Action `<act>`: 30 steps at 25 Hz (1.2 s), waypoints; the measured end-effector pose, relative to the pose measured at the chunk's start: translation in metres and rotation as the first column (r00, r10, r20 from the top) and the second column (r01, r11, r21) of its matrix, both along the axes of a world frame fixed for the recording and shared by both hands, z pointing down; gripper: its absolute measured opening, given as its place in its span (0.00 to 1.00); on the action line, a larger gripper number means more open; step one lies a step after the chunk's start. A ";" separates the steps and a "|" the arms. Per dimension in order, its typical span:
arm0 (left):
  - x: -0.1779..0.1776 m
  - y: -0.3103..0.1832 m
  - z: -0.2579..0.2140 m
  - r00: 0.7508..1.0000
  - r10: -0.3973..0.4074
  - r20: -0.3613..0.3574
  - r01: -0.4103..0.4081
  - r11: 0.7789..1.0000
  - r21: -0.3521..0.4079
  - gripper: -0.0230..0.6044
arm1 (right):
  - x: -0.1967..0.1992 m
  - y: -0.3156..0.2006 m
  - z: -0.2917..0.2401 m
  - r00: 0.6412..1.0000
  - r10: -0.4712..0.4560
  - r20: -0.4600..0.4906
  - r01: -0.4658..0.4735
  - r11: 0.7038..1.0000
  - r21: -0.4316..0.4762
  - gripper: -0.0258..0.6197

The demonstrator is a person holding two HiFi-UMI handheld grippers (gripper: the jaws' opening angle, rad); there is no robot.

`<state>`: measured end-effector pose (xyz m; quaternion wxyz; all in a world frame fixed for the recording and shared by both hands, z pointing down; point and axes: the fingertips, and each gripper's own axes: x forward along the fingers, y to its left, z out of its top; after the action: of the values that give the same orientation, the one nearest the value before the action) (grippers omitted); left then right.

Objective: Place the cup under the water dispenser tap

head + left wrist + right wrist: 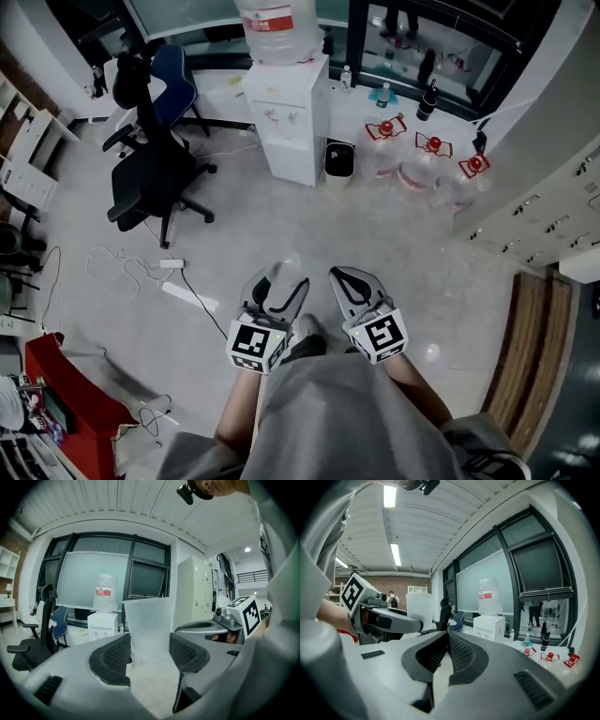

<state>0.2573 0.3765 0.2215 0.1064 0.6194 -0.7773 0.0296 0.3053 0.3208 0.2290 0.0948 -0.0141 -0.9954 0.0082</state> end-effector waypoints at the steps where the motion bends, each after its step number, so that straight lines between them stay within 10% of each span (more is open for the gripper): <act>1: -0.010 0.002 0.001 1.000 -0.003 -0.007 0.003 1.000 0.002 0.44 | -0.009 0.002 0.002 1.000 -0.001 -0.007 0.001 1.000 0.002 0.06; 30: -0.168 -0.084 0.025 0.998 0.049 -0.048 -0.051 0.998 -0.042 0.44 | -0.169 -0.089 0.023 0.998 0.048 -0.048 -0.050 0.998 -0.039 0.06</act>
<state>0.0889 0.2921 0.2462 0.1372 0.6369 -0.7579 0.0346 0.1363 0.2323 0.2523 0.1176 0.0085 -0.9925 0.0308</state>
